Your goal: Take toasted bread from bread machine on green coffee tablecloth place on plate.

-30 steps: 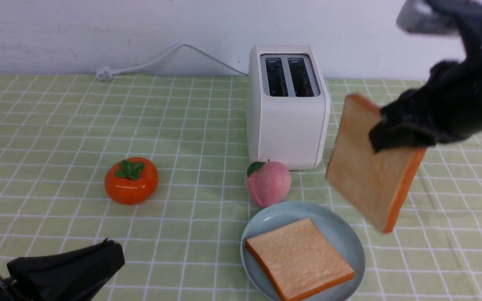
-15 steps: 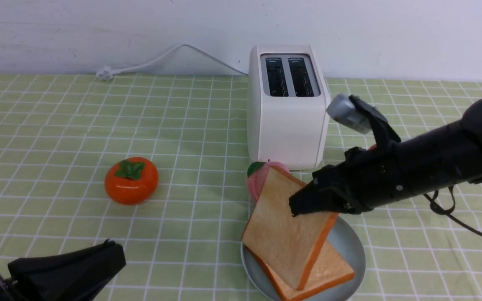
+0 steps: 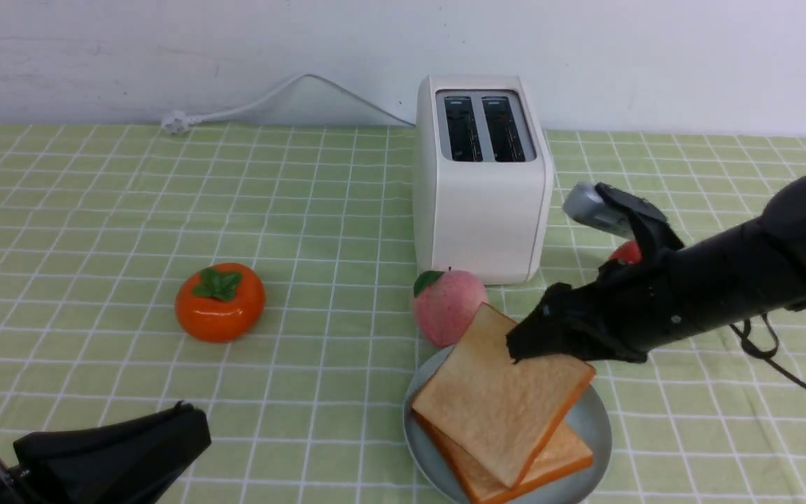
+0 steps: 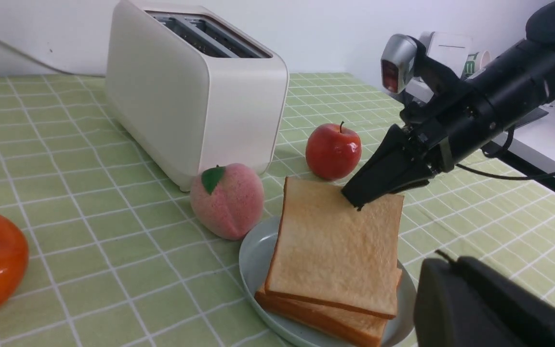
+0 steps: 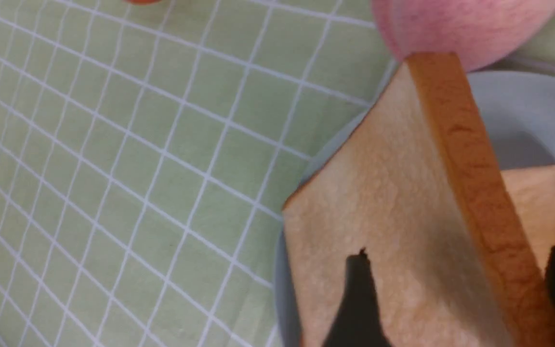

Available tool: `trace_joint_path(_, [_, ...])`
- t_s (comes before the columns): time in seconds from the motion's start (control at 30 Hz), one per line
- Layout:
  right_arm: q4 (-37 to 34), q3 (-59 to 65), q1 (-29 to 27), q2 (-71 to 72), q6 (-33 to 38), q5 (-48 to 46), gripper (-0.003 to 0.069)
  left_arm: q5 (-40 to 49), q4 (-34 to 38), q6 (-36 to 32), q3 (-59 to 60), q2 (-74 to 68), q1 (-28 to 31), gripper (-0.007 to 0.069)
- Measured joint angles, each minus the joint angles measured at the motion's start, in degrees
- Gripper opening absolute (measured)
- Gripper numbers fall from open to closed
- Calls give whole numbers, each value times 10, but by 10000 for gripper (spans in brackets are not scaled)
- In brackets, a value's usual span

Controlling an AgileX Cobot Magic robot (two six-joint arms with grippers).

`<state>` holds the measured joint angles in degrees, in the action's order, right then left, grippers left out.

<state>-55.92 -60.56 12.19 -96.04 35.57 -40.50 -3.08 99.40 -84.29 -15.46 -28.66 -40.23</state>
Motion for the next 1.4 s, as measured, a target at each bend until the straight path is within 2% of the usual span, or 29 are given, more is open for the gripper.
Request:
trace_joint_path(0.07, [51, -11, -38, 25, -24, -29, 570, 0, 0, 0, 0, 0, 0, -9])
trace_joint_path(0.1, [55, -12, -44, 31, -29, -32, 571, 0, 0, 0, 0, 0, 0, -9])
trace_joint_path(0.13, [98, -24, -66, 56, -51, -62, 566, -1, 0, 0, 0, 0, 0, -9])
trace_joint_path(0.23, [162, -37, -92, 111, -91, -108, 514, -2, 0, 0, 0, 0, 0, -8])
trace_joint_path(0.4, [296, -38, -98, 245, -166, -190, 294, 6, 0, 10, -4, 0, 0, -13])
trace_joint_path(0.43, [300, -38, -98, 250, -169, -190, 283, 7, 0, 9, -5, 0, 0, -13])
trace_joint_path(0.47, [329, -38, -98, 294, -190, -218, 205, 10, 0, 11, -8, 4, 0, -13])
trace_joint_path(0.57, [370, -38, -98, 364, -220, -269, 90, 8, 0, 14, -11, 27, 0, -13])
trace_joint_path(0.63, [389, -38, -98, 417, -236, -298, 31, -1, 0, 18, -12, 49, 0, -13])
trace_joint_path(0.7, [403, -28, -98, 470, -257, -305, 1, -18, 0, 23, -12, 75, 0, -13])
trace_joint_path(1.0, [427, 97, -98, 664, -334, -308, -4, -70, 4, 26, 24, 137, 0, -13])
trace_joint_path(1.17, [413, 215, -98, 732, -356, -156, 0, -78, 6, 26, 46, 137, 0, -13])
trace_joint_path(1.27, [409, 265, -98, 737, -356, -110, 1, -78, 7, 26, 51, 137, 0, -13])
trace_joint_path(1.4, [409, 303, -88, 737, -356, -98, 3, -79, 7, 26, 52, 137, 0, -13])
